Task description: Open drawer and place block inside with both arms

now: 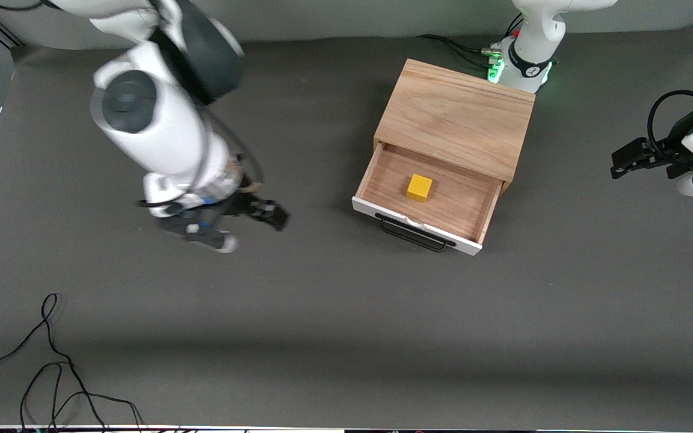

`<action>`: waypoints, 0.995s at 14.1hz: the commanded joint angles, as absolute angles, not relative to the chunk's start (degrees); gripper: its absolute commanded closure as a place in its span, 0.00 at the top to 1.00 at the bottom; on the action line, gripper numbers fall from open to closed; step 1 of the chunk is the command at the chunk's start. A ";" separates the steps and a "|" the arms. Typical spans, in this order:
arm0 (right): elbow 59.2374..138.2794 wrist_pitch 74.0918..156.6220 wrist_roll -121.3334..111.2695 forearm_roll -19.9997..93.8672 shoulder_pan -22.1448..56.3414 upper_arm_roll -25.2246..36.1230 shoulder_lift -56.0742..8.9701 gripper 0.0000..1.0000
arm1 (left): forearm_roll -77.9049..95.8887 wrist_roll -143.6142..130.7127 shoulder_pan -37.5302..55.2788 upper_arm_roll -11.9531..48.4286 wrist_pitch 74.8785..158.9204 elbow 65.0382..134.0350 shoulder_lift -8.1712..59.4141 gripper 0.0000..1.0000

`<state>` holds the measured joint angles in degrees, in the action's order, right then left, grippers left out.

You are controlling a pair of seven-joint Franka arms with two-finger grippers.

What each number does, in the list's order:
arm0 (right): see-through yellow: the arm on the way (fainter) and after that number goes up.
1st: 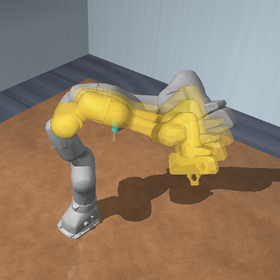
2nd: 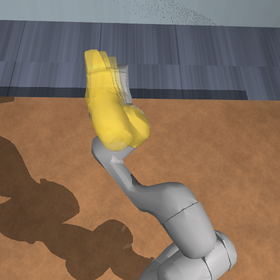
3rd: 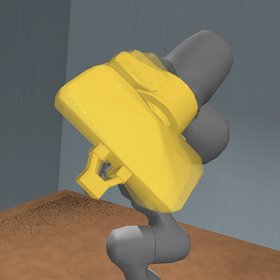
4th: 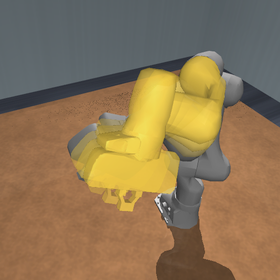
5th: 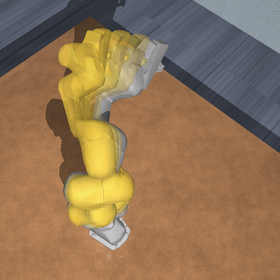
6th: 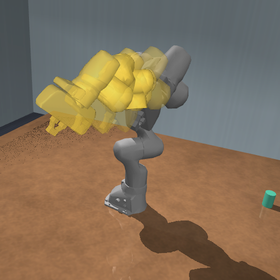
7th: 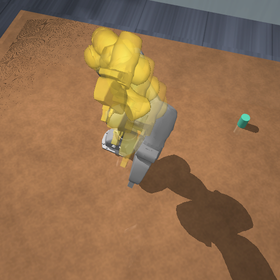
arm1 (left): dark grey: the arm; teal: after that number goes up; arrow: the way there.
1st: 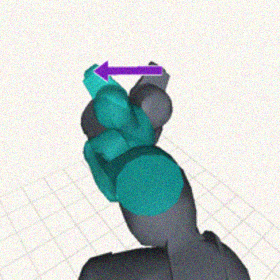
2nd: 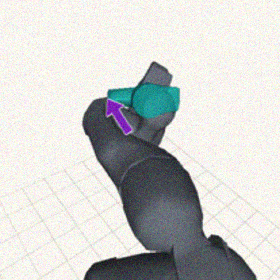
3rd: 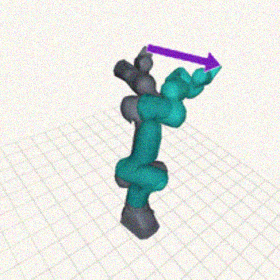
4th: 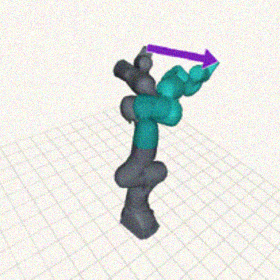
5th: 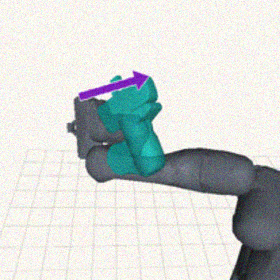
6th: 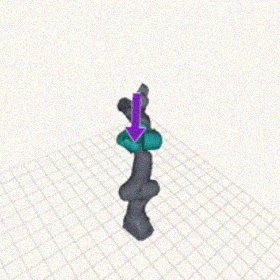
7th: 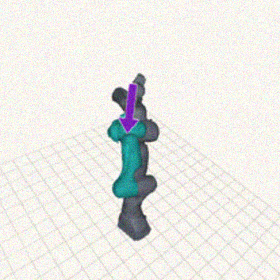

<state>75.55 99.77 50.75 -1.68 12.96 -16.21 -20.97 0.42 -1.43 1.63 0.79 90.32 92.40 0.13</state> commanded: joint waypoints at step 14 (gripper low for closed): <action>96.86 94.67 3.16 2.64 3.78 4.22 1.50 1.00 | -0.09 -1.14 1.93 0.70 89.12 91.23 1.14 1.00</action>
<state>98.88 97.09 5.55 1.98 3.41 4.06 2.39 0.42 -1.43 1.67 0.86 90.31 92.41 0.37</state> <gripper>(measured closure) 0.000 0.000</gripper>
